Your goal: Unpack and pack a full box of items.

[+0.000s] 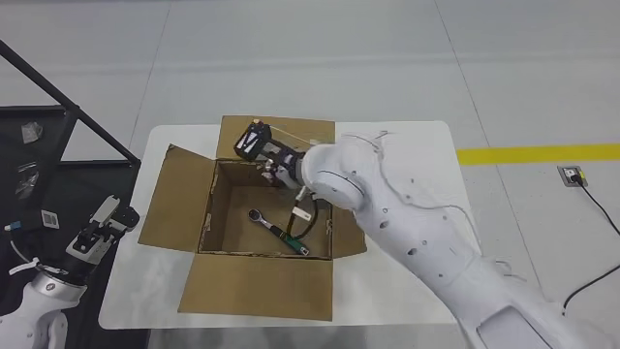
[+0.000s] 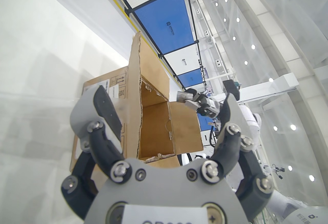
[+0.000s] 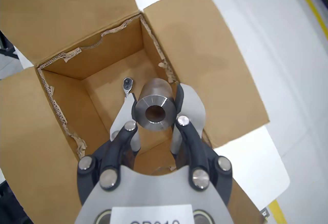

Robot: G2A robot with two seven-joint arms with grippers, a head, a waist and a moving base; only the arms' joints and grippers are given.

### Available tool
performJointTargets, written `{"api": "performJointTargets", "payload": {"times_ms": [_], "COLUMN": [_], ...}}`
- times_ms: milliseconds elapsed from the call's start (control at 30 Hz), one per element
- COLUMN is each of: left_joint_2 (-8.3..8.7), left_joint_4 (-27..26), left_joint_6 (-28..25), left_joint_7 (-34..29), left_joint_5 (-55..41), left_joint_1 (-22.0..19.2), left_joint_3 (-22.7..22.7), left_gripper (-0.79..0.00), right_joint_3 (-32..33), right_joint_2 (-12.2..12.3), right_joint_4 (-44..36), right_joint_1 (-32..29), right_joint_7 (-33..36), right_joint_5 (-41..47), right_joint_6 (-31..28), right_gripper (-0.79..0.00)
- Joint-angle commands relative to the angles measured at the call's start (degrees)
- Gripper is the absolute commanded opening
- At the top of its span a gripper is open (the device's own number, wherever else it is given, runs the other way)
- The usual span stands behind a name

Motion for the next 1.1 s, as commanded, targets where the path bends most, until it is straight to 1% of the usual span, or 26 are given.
{"api": "performJointTargets", "payload": {"times_ms": [0,133,233,367,400,433,567,633,733,767,800,833,933,1000,1067], "left_joint_2": [0.0,0.0,0.0,0.0,0.0,0.0,0.0,0.0,0.0,0.0,0.0,0.0,0.0,0.0,0.0], "left_joint_4": [0.0,0.0,0.0,0.0,0.0,0.0,0.0,0.0,0.0,0.0,0.0,0.0,0.0,0.0,0.0], "left_joint_6": [0.0,0.0,0.0,0.0,0.0,0.0,0.0,0.0,0.0,0.0,0.0,0.0,0.0,0.0,0.0], "left_joint_7": [0.0,0.0,0.0,0.0,0.0,0.0,0.0,0.0,0.0,0.0,0.0,0.0,0.0,0.0,0.0], "left_joint_5": [0.0,0.0,0.0,0.0,0.0,0.0,0.0,0.0,0.0,0.0,0.0,0.0,0.0,0.0,0.0], "left_joint_1": [0.0,0.0,0.0,0.0,0.0,0.0,0.0,0.0,0.0,0.0,0.0,0.0,0.0,0.0,0.0], "left_joint_3": [0.0,0.0,0.0,0.0,0.0,0.0,0.0,0.0,0.0,0.0,0.0,0.0,0.0,0.0,0.0], "left_gripper": [0.0,0.0,0.0,0.0,0.0,0.0,0.0,0.0,0.0,0.0,0.0,0.0,0.0,0.0,0.0], "right_joint_3": [-2.79,-7.44,-9.99,-12.89,-13.69,-14.07,-14.73,-14.56,-14.61,-14.58,-14.61,-14.63,-14.72,-14.74,-14.64], "right_joint_2": [-2.04,-6.25,-9.27,-12.95,-13.81,-14.68,-17.11,-17.91,-18.87,-19.09,-19.3,-19.51,-20.08,-20.38,-20.63], "right_joint_4": [7.32,19.06,26.37,34.89,37.04,38.42,44.88,47.3,49.75,50.43,50.93,51.3,52.02,52.36,52.57], "right_joint_1": [2.12,4.53,5.31,5.55,5.66,5.37,5.15,5.07,4.95,5.02,5.07,5.07,5.15,5.29,5.48], "right_joint_7": [-1.4,-3.59,-5.1,-5.81,-5.46,-5.7,-6.99,-8.02,-9.1,-9.44,-9.8,-10.04,-10.35,-10.7,-11.33], "right_joint_5": [3.07,7.47,9.65,9.23,8.22,8.42,8.69,9.28,9.08,9.03,8.83,8.65,8.03,7.64,7.46], "right_joint_6": [-1.33,-4.43,-6.7,-4.55,-2.55,-2.06,-1.66,-2.51,-2.16,-2.34,-2.1,-2.0,-1.34,-1.19,-1.08], "right_gripper": [-0.785,-0.785,-0.785,-0.785,-0.785,-0.785,-0.785,-0.785,-0.785,-0.748,-0.619,-0.566,-0.428,-0.382,-0.191]}}
